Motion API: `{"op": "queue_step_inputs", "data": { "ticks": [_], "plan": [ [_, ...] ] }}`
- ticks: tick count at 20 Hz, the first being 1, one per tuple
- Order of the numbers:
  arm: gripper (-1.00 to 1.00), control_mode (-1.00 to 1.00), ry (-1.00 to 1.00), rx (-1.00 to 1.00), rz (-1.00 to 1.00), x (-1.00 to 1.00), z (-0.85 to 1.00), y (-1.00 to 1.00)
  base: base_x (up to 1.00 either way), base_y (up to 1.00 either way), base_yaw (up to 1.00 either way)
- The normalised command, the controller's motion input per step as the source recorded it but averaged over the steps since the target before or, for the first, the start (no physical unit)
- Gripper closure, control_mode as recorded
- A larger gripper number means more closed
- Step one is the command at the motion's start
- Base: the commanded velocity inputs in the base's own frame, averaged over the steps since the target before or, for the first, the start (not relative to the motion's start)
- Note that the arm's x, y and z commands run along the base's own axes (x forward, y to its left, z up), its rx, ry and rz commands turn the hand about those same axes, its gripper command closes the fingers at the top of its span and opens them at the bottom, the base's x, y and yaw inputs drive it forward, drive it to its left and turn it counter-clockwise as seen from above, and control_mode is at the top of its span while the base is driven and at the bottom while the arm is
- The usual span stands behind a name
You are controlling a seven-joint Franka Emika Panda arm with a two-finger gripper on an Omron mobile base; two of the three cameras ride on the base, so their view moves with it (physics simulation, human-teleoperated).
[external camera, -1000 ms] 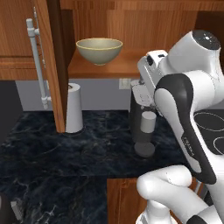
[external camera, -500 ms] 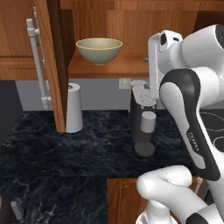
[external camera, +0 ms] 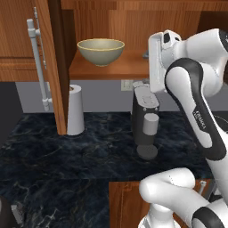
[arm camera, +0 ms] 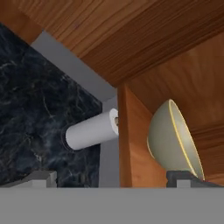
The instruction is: Pick up the bowls from the cabinet and place each bowl in front of a stool on the dining counter.
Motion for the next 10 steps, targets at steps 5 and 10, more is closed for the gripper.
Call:
{"op": "queue_step_inputs", "data": {
  "ticks": [5,10],
  "plan": [
    [-1.00,-1.00,-0.10,0.03,0.19,0.53,0.01,-0.01,0.00,0.00,0.00],
    [-1.00,-1.00,-0.15,0.00,0.18,0.51,0.00,0.00,0.00,0.00,0.00]
  ]
}}
